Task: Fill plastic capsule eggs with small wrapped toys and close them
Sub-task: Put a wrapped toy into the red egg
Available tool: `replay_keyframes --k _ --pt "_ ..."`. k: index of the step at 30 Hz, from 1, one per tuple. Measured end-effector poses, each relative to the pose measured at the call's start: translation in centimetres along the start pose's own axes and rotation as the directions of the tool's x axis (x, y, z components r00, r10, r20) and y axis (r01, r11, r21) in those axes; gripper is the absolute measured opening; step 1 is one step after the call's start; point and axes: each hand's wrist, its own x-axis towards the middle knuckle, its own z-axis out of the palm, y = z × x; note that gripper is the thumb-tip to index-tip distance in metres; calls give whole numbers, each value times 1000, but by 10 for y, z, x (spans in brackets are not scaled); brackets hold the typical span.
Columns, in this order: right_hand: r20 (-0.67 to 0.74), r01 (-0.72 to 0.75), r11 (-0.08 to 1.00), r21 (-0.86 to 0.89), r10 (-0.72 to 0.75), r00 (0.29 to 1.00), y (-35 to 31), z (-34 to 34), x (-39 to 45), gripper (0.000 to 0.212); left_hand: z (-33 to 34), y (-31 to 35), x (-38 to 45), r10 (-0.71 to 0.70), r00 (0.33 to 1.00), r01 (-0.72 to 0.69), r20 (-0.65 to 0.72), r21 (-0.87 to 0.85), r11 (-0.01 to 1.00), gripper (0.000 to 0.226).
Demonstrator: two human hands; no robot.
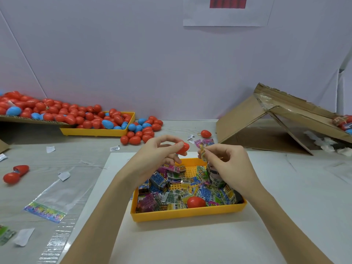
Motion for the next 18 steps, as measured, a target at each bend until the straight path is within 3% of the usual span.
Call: replay_keyframes --k 3,7,10,13,18 --pt "-14 -70 987 142 73 997 -1 -1 0 15 3 0 -1 24 998 -26 53 24 999 35" --pt "87 -223 905 363 205 975 -9 -2 -3 19 15 6 -3 31 995 -35 95 42 999 13" --pt "128 -224 873 434 186 974 -12 -1 -3 25 31 9 -4 -71 989 79 128 -63 995 36" --pt "159 -238 864 443 186 970 -16 2 -5 26 41 4 -1 -97 991 98 93 -8 995 54" --pt "192 -209 852 479 131 973 -18 4 -7 26 43 -4 -1 -79 980 106 182 -141 984 33"
